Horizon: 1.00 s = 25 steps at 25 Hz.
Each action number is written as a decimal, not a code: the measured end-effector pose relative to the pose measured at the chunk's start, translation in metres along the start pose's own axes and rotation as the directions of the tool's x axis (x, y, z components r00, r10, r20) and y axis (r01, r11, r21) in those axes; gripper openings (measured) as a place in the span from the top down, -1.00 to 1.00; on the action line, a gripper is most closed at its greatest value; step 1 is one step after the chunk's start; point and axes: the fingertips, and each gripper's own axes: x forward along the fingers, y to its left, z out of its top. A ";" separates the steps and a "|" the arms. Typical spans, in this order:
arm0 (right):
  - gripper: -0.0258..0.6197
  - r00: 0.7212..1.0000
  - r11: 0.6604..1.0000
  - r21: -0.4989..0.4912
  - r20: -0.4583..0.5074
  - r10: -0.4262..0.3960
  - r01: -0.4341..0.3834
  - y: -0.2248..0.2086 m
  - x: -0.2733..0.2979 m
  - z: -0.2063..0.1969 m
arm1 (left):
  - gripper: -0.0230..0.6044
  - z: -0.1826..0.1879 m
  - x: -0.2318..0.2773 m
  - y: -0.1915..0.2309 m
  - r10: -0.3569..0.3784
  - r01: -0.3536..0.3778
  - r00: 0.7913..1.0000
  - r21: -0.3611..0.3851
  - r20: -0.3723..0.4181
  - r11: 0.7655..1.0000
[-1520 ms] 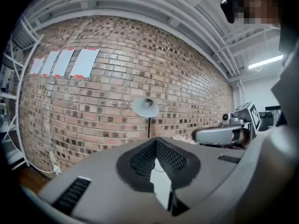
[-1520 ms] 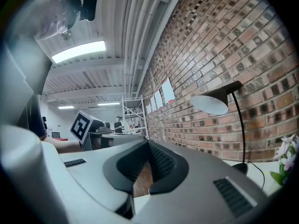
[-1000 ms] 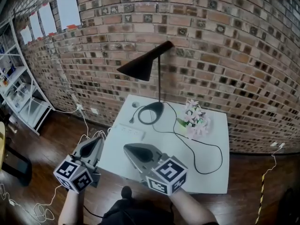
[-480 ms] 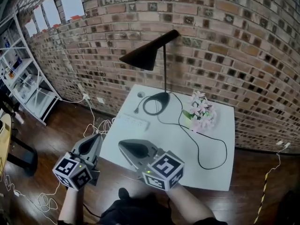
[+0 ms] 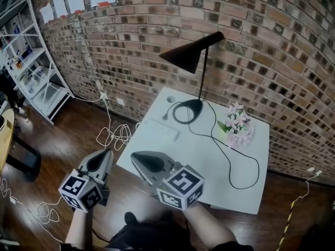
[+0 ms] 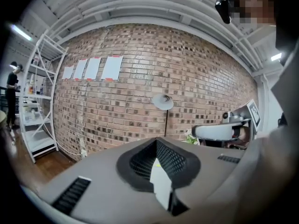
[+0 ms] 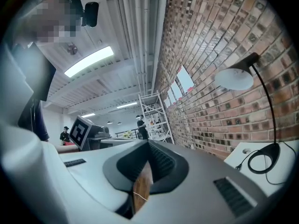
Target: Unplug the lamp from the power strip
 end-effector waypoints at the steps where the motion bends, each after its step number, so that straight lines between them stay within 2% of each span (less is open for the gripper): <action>1: 0.92 1.000 1.000 -0.008 -0.005 0.000 0.000 0.004 0.005 0.000 | 0.95 0.000 -0.004 0.004 -0.003 0.003 1.000 -0.002 0.006 1.000; 13: 0.92 0.998 0.997 -0.054 -0.035 -0.052 0.050 0.068 0.081 -0.010 | 0.95 0.002 -0.072 0.080 -0.035 0.036 0.998 -0.016 0.056 0.999; 25: 0.92 0.993 0.995 -0.088 -0.102 -0.065 0.056 0.121 0.141 -0.031 | 0.95 -0.008 -0.125 0.130 -0.072 0.074 0.995 -0.026 0.072 0.997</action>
